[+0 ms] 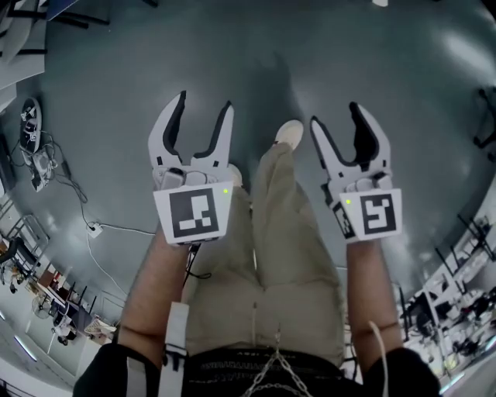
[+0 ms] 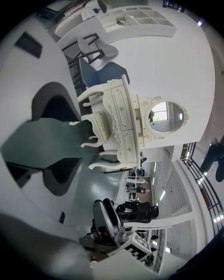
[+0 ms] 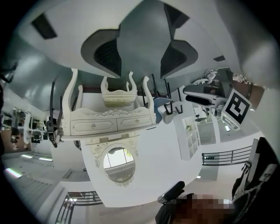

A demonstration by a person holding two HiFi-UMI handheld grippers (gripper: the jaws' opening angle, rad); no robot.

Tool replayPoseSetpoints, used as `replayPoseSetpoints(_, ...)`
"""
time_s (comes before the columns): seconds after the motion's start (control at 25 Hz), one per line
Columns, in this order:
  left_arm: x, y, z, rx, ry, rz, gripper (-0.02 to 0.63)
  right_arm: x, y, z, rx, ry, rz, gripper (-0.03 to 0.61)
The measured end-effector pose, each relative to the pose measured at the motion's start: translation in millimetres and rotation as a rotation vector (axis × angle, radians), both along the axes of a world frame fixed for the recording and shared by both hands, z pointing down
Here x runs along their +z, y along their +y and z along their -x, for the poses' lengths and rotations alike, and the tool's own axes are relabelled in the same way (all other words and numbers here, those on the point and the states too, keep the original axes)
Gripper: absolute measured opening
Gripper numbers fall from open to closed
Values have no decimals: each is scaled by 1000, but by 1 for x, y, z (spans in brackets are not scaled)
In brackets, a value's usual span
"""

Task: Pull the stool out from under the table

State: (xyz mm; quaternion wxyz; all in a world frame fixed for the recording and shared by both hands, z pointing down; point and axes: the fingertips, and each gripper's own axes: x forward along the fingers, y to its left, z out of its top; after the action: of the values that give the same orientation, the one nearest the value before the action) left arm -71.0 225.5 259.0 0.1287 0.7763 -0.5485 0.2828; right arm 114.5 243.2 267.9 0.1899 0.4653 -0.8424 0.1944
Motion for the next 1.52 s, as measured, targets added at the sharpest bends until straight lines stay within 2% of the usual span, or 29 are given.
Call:
replayPoseSetpoints(0.24,-2,-45,-13,-31,7,-10,242,-14,-40,-24,25,-12,-1,258)
replayPoseSetpoints(0.48,-11,-84,-17,-78,8,-38,242,-9,-75,-31,-30,-13,-6,257)
replayPoseSetpoints(0.6,-9,-90,-7,-106,-3,-33,242,0,-83,-20,-72,-13,14,256)
replayPoseSetpoints(0.76,8,-99,8,-140,-3,1,242,10,-99,-17,-68,-17,36,257)
replayPoseSetpoints(0.88,17,-115,20,-175,26,-4,242,15,-117,-15,-56,-1,31,257)
replayPoseSetpoints(1.12,14,-159,25,-117,29,-26,242,9,-159,6,-45,8,14,257)
replayPoseSetpoints(1.52,18,-210,49,-26,23,11,242,8,-213,44,42,-22,21,258)
